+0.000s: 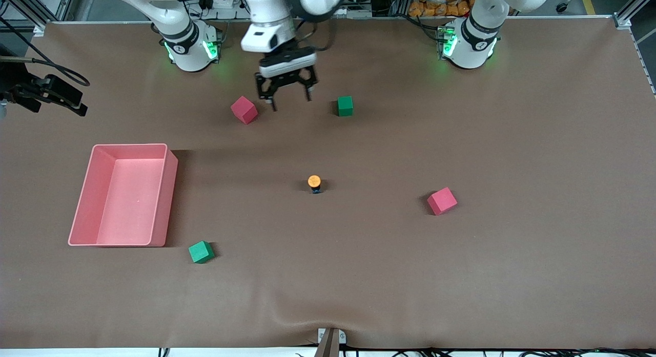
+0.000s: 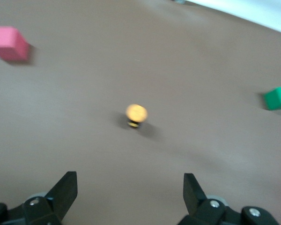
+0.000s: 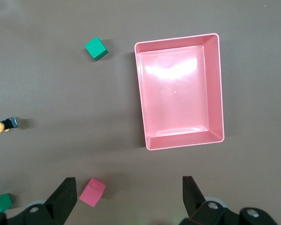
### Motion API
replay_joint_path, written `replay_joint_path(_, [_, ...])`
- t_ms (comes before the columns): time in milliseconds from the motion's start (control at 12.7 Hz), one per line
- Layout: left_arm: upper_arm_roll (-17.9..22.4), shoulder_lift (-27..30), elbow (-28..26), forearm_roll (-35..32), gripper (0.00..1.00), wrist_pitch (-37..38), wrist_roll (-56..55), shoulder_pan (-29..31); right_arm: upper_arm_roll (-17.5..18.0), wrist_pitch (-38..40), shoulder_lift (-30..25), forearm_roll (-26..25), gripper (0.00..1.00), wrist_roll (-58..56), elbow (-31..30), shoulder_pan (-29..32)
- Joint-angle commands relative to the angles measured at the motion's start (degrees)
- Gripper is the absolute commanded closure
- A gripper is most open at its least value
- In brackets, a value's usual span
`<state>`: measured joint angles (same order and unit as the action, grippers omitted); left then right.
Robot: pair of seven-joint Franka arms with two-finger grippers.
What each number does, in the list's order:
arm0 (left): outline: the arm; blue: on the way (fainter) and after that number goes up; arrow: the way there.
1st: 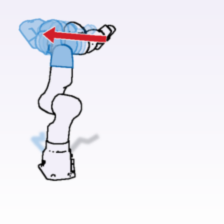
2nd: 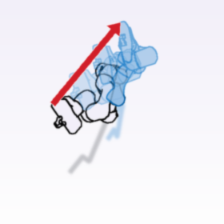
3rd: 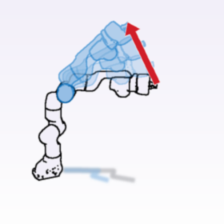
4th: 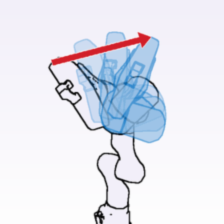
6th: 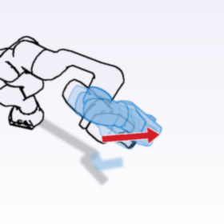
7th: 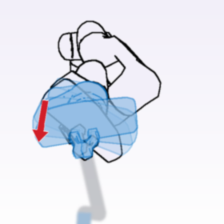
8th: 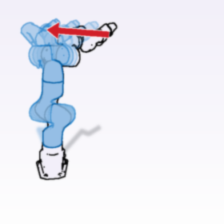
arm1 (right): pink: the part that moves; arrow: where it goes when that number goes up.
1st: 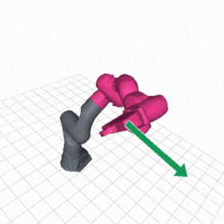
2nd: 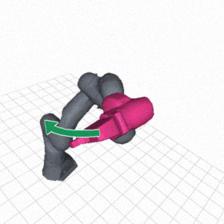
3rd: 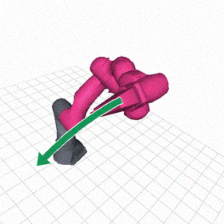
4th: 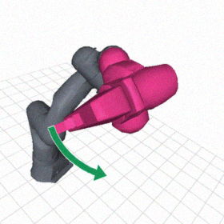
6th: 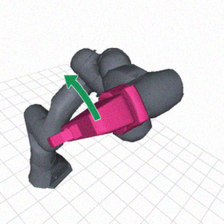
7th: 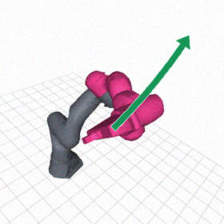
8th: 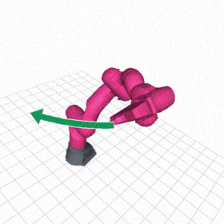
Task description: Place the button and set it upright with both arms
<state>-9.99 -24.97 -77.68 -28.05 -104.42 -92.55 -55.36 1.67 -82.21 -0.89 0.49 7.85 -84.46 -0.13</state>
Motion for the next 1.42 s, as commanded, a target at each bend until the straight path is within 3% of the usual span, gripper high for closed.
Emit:
replay_joint_path(0, [-0.3,8.9,-2.6,5.4,0.00,8.6,15.4,7.2,-0.2,0.7,0.4,-0.1,0.00,-0.4,1.0,-0.4])
replay_joint_path(394, [-0.3,17.9,-2.6,16.4,0.00,16.3,41.7,25.3,-0.3,0.7,0.4,-0.1,0.00,-0.4,1.0,-0.4])
replay_joint_path(866, [-0.3,21.3,-3.0,23.1,0.00,22.4,72.2,45.8,-0.2,0.9,0.4,-0.1,0.00,-0.4,1.0,-0.3])
replay_joint_path(1102, [1.4,25.5,-7.1,25.8,0.00,22.8,81.8,50.0,-0.2,1.0,0.4,-0.1,0.00,-0.4,1.0,0.0])
replay_joint_path(1338, [7.6,27.9,-8.1,28.8,0.00,23.9,91.6,49.9,-0.2,1.0,0.4,-0.1,0.00,-0.4,1.0,0.0])
